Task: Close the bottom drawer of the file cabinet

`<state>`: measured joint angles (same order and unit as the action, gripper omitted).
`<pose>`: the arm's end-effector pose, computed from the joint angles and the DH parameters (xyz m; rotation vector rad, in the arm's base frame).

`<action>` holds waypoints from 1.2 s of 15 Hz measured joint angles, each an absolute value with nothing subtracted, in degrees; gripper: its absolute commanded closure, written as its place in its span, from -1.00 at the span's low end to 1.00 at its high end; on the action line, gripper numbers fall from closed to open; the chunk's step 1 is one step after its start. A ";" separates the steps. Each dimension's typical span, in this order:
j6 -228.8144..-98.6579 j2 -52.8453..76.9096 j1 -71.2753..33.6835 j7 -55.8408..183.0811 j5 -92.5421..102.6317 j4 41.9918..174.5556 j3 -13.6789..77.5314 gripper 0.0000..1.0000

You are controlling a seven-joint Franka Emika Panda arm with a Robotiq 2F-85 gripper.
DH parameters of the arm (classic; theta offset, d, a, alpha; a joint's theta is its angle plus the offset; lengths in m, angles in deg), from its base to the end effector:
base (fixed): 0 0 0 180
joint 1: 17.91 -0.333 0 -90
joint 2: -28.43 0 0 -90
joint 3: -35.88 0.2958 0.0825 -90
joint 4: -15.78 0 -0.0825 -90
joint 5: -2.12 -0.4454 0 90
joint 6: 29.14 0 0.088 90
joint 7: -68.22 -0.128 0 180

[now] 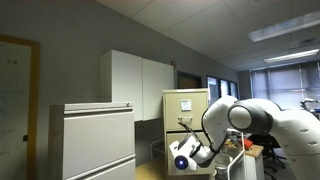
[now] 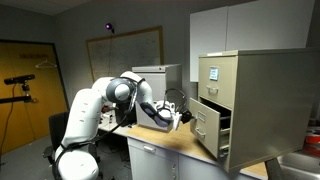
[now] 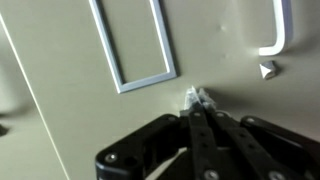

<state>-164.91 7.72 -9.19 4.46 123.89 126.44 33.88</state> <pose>0.6785 -0.1505 0.2576 1.7619 0.4437 0.7019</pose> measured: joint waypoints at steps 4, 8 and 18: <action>-166.95 4.41 -7.56 3.38 124.32 121.36 33.88 1.00; -166.66 2.61 -6.94 1.60 122.41 117.79 33.88 1.00; -163.89 2.50 -6.62 0.98 110.73 111.61 33.42 1.00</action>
<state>-163.89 2.50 -6.62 0.98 110.73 111.61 33.42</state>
